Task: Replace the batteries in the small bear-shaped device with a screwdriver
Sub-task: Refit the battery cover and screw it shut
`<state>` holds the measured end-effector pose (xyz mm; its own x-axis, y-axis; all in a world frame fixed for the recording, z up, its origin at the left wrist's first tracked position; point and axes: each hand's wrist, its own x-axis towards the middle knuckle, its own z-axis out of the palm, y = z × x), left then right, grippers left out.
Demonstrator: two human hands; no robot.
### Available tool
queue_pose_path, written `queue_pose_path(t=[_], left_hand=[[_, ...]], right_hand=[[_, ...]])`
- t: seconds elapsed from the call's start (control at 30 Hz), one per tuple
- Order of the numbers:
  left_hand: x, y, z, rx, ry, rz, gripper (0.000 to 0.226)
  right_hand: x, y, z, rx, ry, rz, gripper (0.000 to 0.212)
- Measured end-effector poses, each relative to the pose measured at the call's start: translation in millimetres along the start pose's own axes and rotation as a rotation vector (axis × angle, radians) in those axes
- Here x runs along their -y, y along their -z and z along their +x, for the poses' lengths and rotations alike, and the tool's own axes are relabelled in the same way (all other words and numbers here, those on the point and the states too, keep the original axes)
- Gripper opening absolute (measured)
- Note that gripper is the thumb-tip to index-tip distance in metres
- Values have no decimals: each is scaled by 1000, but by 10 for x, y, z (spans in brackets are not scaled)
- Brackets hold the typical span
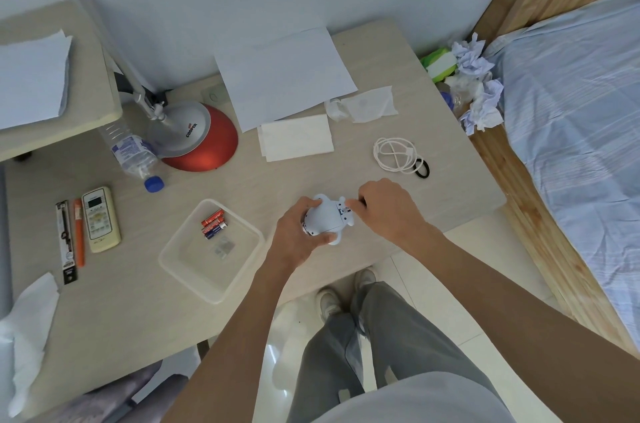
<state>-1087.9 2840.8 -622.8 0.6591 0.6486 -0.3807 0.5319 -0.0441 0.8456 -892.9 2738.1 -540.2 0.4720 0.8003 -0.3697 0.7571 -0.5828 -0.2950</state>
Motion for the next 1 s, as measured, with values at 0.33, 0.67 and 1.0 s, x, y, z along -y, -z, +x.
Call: queue_pose_path(t=[0.33,0.67,1.0], left_hand=[[10,11,13,12,-4,-8,68],[28,3,11,6,-13,-11,68],[65,-49,-44,-41,-28,-48,69]], right_hand=[[-47,-23,-26,-30,-7,-42,49],[-90,-40,-20,-65,120,16,14],[-365,-60,-226,-196,27,134,10]])
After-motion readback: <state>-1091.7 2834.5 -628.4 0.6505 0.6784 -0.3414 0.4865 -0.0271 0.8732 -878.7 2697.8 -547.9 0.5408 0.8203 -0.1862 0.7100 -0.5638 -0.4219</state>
